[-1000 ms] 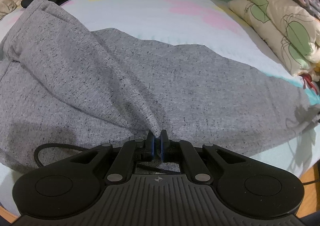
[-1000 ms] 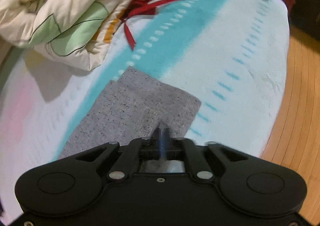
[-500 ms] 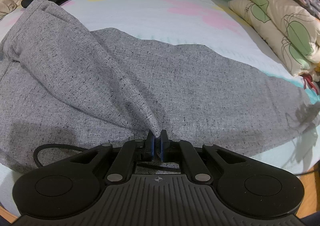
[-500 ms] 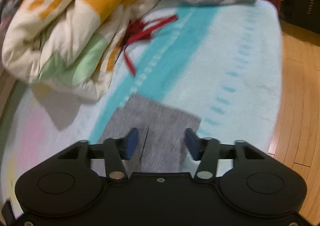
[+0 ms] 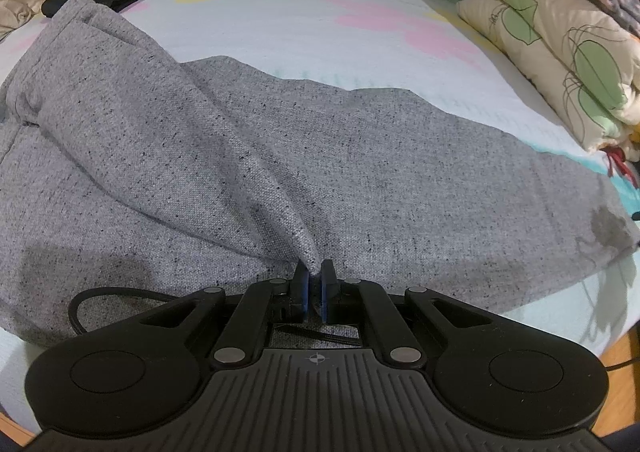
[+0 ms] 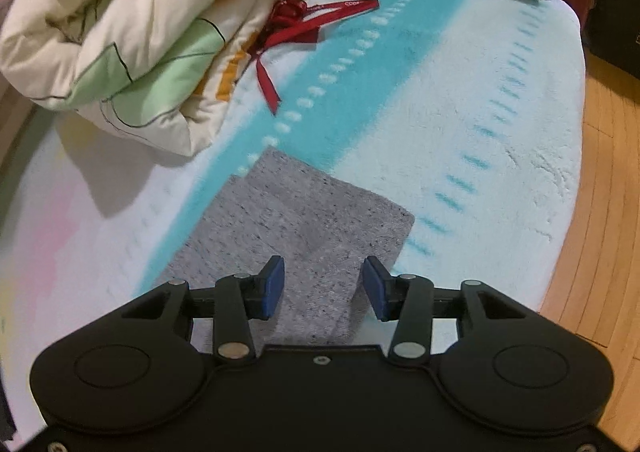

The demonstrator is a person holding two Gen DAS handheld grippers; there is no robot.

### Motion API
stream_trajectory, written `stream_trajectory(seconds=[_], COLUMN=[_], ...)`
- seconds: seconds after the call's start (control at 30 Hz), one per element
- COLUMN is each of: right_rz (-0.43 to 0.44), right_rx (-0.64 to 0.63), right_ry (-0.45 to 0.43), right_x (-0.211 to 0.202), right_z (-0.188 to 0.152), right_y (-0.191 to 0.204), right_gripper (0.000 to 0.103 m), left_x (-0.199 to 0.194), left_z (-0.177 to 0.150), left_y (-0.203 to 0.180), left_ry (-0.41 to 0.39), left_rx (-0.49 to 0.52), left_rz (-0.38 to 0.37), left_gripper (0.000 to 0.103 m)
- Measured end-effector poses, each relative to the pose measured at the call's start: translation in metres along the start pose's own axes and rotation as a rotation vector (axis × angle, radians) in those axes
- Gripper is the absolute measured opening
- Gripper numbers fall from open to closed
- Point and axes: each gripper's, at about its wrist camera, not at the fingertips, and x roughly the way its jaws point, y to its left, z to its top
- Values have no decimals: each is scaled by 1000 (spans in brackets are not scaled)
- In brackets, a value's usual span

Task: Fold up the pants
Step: 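Carry the cuff over the pants with the right gripper while the left gripper holds, then open the right gripper to release the cuff while the left gripper opens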

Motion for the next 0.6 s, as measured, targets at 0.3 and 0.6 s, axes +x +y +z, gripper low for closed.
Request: stream_trajectory(seconds=[0.3,0.6], right_rz=[-34,-49], right_rx=[-86,-176], right_ry=[-12,-196], right_x=[2,-39], right_z=[-4,-2], right_y=[10,33], right_gripper=[26,10], left_x=[0,-10], left_z=[-1,3], left_y=[-1,-13], left_ry=[-2,-56], left_rx=[-1,34], left_rz=[1,-55], left_gripper=[5,5])
